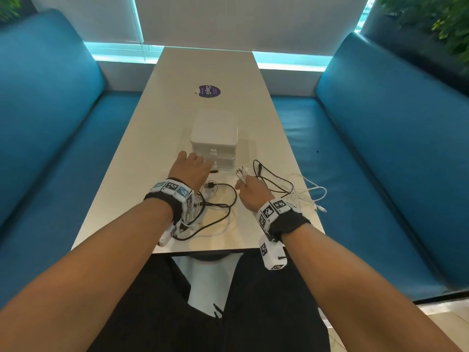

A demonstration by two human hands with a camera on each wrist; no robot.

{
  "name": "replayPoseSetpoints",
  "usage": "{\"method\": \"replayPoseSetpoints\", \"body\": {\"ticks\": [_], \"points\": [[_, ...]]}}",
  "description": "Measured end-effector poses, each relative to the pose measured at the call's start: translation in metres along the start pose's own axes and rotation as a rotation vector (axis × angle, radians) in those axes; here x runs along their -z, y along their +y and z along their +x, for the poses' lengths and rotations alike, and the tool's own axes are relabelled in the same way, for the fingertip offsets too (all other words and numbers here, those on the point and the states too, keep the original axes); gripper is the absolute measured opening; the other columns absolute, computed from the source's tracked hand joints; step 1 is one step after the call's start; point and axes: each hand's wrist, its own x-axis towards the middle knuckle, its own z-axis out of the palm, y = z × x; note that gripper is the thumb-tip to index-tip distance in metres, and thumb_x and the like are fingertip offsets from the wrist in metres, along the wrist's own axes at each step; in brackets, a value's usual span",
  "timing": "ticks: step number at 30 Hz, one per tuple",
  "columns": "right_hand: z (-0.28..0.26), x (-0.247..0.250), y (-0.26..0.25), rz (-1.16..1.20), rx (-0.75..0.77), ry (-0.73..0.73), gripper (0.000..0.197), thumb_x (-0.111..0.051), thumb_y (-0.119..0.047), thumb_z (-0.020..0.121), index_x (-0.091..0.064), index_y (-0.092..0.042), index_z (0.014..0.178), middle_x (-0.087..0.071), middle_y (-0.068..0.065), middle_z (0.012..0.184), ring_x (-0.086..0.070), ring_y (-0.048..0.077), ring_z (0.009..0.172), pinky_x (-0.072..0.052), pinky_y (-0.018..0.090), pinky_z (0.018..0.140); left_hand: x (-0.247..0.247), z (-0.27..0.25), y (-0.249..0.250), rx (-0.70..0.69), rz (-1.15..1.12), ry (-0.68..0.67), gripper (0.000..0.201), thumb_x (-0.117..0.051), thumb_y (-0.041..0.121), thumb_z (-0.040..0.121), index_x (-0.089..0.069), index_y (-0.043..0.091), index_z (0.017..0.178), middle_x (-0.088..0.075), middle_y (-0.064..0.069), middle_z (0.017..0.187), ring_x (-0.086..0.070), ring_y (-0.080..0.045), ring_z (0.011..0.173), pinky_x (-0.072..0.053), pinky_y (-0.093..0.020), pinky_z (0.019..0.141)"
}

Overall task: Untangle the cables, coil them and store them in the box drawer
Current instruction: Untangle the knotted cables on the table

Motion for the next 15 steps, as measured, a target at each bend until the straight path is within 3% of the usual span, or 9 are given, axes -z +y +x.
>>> {"method": "replayPoseSetpoints", "body": {"ticks": [2, 4, 6, 8, 10, 13, 15], "points": [[0.0, 0.002, -0.003, 0.05, -0.002, 0.043, 0.03, -0.038, -0.02, 0.102, -0.061, -0.007, 0.116, -0.061, 0.016, 0.12, -0.056, 0.033, 0.112, -0.046, 0.038, 0.095, 0.008, 0.001, -0.004, 0.023, -0.036, 0.056, 0.033, -0.05, 0.009, 0.095, -0.044, 0.018, 0.126, -0.066, -0.001, 0.098, -0.058, -0.027, 0.095, -0.032, -0.043, 0.094], [0.001, 0.006, -0.009, 0.121, -0.016, 0.107, 0.03, -0.038, -0.021, 0.102, -0.063, -0.007, 0.113, -0.063, 0.016, 0.117, -0.057, 0.034, 0.11, -0.044, 0.035, 0.09, 0.014, 0.002, -0.004, 0.054, -0.103, 0.068, 0.023, -0.046, 0.01, 0.097, -0.046, 0.017, 0.119, -0.058, 0.003, 0.077, -0.051, -0.025, 0.07, -0.031, -0.042, 0.089], [0.003, 0.007, -0.015, 0.183, -0.029, 0.162, 0.034, -0.038, -0.026, 0.102, -0.065, -0.007, 0.108, -0.065, 0.016, 0.114, -0.058, 0.034, 0.107, -0.042, 0.032, 0.084, 0.019, 0.003, 0.001, 0.071, -0.198, 0.049, 0.012, -0.042, 0.017, 0.102, -0.048, 0.015, 0.113, -0.054, 0.005, 0.072, -0.045, -0.023, 0.061, -0.032, -0.041, 0.087], [0.005, 0.008, -0.022, 0.207, -0.003, 0.174, 0.039, -0.038, -0.035, 0.102, -0.068, -0.009, 0.1, -0.067, 0.014, 0.107, -0.06, 0.032, 0.102, -0.041, 0.032, 0.082, 0.024, 0.003, 0.011, 0.071, -0.318, 0.041, 0.018, -0.039, 0.026, 0.106, -0.047, 0.012, 0.113, -0.064, -0.002, 0.082, -0.052, -0.026, 0.068, -0.036, -0.04, 0.086], [0.003, 0.009, -0.028, 0.234, 0.05, 0.167, 0.045, -0.039, -0.042, 0.101, -0.07, -0.011, 0.092, -0.069, 0.01, 0.098, -0.062, 0.028, 0.093, -0.044, 0.034, 0.08, 0.026, 0.002, 0.023, 0.067, -0.47, 0.043, 0.019, -0.043, 0.026, 0.105, -0.048, 0.01, 0.114, -0.066, -0.009, 0.093, -0.06, -0.031, 0.083, -0.037, -0.037, 0.077], [0.001, 0.009, -0.027, 0.217, 0.145, 0.166, 0.04, -0.043, -0.038, 0.1, -0.071, -0.011, 0.088, -0.07, 0.006, 0.089, -0.064, 0.025, 0.085, -0.049, 0.035, 0.076, 0.025, -0.003, 0.038, 0.054, -0.637, 0.023, 0.009, -0.053, 0.016, 0.098, -0.049, 0.013, 0.106, -0.067, -0.009, 0.095, -0.064, -0.031, 0.088, -0.041, -0.036, 0.069], [0.002, 0.009, -0.02, 0.146, 0.143, 0.179, 0.035, -0.046, -0.035, 0.099, -0.07, -0.011, 0.094, -0.071, 0.008, 0.093, -0.064, 0.027, 0.089, -0.05, 0.035, 0.077, 0.018, -0.006, 0.042, 0.056, -0.725, -0.022, 0.009, -0.054, 0.025, 0.098, -0.05, 0.017, 0.099, -0.068, -0.006, 0.092, -0.063, -0.029, 0.086, -0.046, -0.038, 0.073]]}}
